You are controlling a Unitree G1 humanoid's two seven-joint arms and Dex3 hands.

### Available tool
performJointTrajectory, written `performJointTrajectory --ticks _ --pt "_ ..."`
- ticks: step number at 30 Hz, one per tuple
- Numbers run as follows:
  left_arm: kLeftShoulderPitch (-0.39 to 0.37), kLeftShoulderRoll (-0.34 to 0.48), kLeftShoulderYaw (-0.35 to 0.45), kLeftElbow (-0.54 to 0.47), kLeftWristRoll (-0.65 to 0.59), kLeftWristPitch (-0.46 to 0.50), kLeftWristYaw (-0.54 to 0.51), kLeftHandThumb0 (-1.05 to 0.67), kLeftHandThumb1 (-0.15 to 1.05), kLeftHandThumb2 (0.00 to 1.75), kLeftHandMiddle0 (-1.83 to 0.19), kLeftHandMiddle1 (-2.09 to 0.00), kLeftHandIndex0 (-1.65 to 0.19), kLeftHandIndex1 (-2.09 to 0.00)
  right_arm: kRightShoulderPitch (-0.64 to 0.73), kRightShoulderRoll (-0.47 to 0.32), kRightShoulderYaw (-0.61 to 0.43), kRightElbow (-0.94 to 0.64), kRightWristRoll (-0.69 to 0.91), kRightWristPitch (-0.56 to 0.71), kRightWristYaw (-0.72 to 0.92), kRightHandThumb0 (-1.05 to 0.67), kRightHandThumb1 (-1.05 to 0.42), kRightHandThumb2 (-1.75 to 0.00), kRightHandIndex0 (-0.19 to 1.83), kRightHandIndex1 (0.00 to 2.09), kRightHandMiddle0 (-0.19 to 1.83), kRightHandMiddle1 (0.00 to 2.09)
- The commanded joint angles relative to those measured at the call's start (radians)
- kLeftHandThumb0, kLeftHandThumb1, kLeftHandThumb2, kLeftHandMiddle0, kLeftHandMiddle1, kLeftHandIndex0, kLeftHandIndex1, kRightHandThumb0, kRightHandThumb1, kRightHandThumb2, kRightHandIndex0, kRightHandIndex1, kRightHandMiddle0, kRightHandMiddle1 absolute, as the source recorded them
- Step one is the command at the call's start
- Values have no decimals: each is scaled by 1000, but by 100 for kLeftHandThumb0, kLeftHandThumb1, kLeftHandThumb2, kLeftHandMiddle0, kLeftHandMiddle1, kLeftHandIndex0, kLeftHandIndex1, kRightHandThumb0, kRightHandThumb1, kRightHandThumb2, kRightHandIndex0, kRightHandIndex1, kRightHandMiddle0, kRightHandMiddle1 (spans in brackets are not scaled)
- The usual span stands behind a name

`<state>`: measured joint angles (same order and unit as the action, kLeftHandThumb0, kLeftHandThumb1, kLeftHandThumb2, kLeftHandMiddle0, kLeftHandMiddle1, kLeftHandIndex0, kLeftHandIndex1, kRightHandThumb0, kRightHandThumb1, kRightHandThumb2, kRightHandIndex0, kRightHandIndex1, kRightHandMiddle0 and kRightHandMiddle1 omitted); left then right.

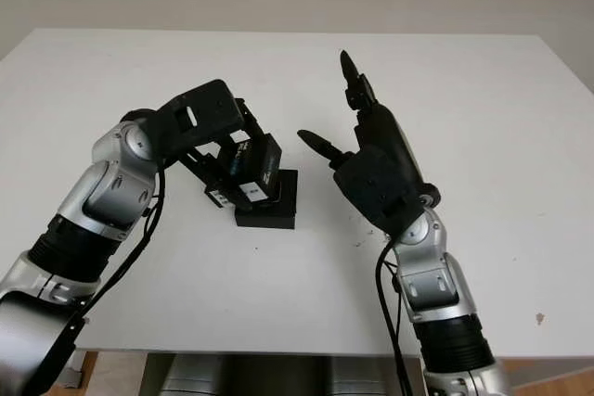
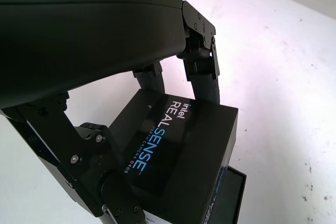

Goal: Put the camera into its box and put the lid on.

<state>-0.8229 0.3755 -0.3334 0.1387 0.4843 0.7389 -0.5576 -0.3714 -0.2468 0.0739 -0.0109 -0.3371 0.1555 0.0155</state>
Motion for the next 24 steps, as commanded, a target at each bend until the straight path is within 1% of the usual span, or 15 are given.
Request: performJointTrajectory --ticks 1,6,10,12,16,18,24 --pt "-43 4 -8 -9 -6 27 -23 -15 91 5 -54 -162 -34 -150 -24 6 2 -1 -4 -7 -10 -63 -105 -18 -8 5 -1 7" --pt "-74 5 -21 -7 -14 83 -66 -15 91 5 -49 -162 -35 -153 -22 13 -2 12 7 -32 -23 -62 -105 -17 -7 6 0 7" --pt "-64 0 -21 -15 -31 74 -63 -17 90 5 -49 -161 -37 -153 -20 11 -3 16 5 -39 -30 -62 -105 -17 -7 5 0 7" --pt "-58 -4 -25 -21 -35 74 -58 -18 90 5 -48 -158 -35 -149 -17 9 -4 9 3 -32 -29 -62 -105 -18 -7 5 0 6" --pt "-68 -6 -56 -18 -30 84 -65 -22 91 5 -51 -157 -33 -145 -13 9 -7 2 5 -28 -28 -61 -105 -18 -7 5 -1 6" --pt "-75 -9 -65 -14 -30 91 -66 -23 90 5 -52 -161 -32 -149 -14 11 -7 0 7 -26 -27 -60 -105 -17 -8 5 -1 6" --pt "-69 -14 -77 -27 -29 60 -45 -20 91 6 -50 -164 -27 -153 -25 14 -6 15 12 -38 -28 -61 -105 -17 -8 5 0 6"
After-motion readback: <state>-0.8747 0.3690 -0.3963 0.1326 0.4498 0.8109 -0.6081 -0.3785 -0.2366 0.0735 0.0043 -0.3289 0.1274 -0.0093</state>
